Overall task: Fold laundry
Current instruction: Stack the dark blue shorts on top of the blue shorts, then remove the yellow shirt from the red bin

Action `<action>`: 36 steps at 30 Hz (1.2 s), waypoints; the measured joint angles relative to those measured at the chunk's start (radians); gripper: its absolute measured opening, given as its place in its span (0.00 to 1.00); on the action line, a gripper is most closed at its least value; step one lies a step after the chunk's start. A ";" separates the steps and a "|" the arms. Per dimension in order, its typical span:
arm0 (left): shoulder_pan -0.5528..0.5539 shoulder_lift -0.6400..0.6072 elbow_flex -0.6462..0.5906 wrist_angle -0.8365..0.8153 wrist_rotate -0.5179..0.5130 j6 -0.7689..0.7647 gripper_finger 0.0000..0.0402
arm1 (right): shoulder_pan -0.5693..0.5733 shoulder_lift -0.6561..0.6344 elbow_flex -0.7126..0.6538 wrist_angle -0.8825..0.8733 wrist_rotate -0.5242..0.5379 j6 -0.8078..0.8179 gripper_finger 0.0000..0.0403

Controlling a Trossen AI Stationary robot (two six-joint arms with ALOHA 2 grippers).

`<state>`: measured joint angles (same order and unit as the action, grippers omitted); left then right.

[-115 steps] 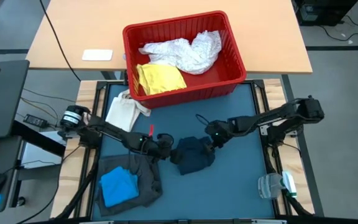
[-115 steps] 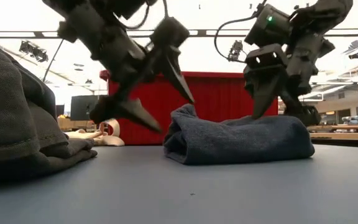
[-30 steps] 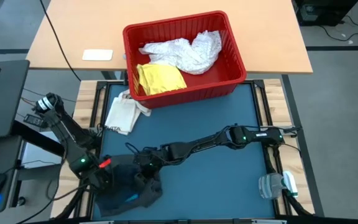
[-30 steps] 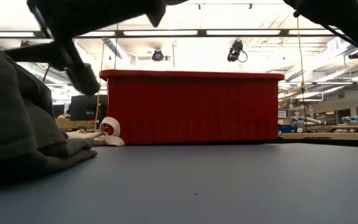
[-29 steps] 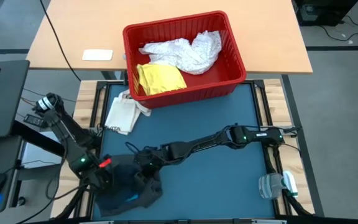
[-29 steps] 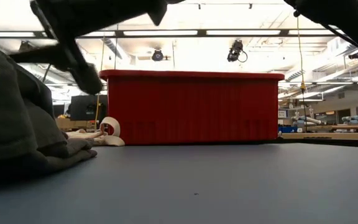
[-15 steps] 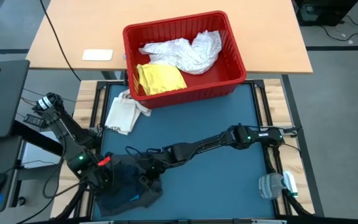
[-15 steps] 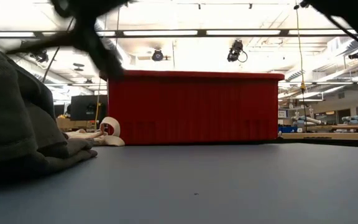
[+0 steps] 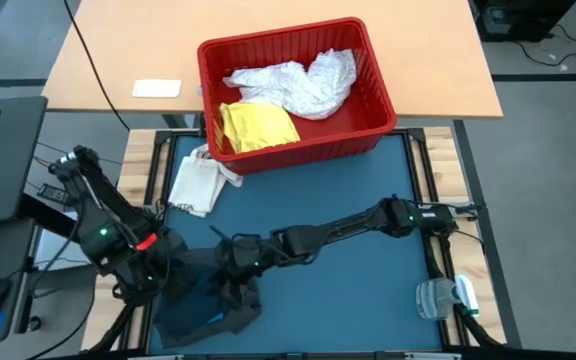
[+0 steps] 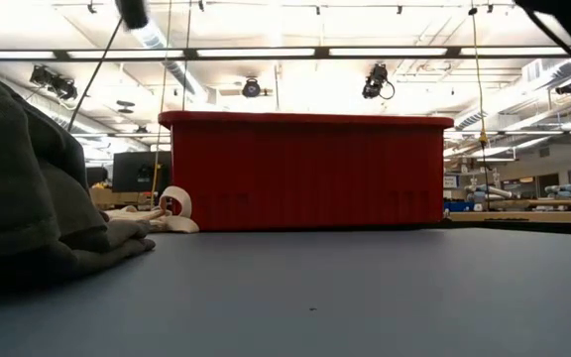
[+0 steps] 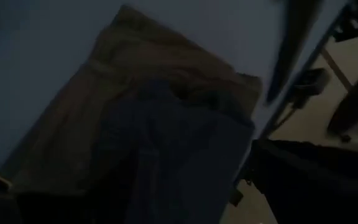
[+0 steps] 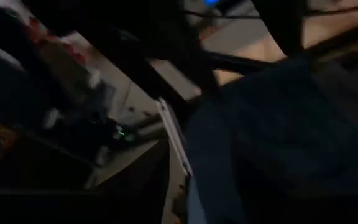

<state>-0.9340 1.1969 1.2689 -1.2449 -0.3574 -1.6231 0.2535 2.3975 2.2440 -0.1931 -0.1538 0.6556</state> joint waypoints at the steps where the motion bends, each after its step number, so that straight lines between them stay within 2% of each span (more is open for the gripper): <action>1: 0.000 0.000 0.016 0.002 -0.016 0.011 0.78 | -0.005 0.017 -0.004 0.008 -0.022 0.005 0.42; 6: 0.000 0.000 0.015 0.093 -0.070 0.098 0.78 | -0.028 0.112 -0.008 -0.033 -0.061 0.007 0.38; 9: 0.016 0.007 -0.011 0.081 -0.104 0.107 0.78 | -0.032 0.138 -0.008 -0.109 -0.093 -0.028 0.36; 13: 0.075 0.010 -0.018 0.089 -0.209 0.136 0.78 | -0.037 0.124 -0.008 -0.278 -0.060 -0.125 0.33; 16: 0.152 0.006 -0.011 0.088 -0.255 0.192 0.78 | -0.054 0.068 -0.008 -0.376 -0.104 -0.260 0.33; 22: 0.362 -0.001 0.027 0.088 -0.298 0.351 0.78 | -0.131 -0.119 -0.004 -0.629 -0.141 -0.438 0.35; 26: 0.538 -0.001 0.069 0.093 -0.306 0.454 0.78 | -0.211 -0.225 -0.007 -0.784 -0.058 -0.513 0.35; 30: 0.737 -0.002 0.088 0.162 -0.306 0.570 0.78 | -0.318 -0.335 -0.005 -0.861 0.016 -0.592 0.35; 33: 0.877 -0.002 0.089 0.272 -0.267 0.685 0.78 | -0.418 -0.384 -0.006 -0.862 0.059 -0.641 0.35; 36: 1.021 0.010 0.089 0.410 -0.160 0.849 0.78 | -0.539 -0.423 -0.006 -0.831 0.073 -0.658 0.35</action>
<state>0.0873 1.2073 1.3575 -0.8352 -0.5177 -0.7738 -0.2859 1.9743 2.2376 -1.0237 -0.0811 -0.0025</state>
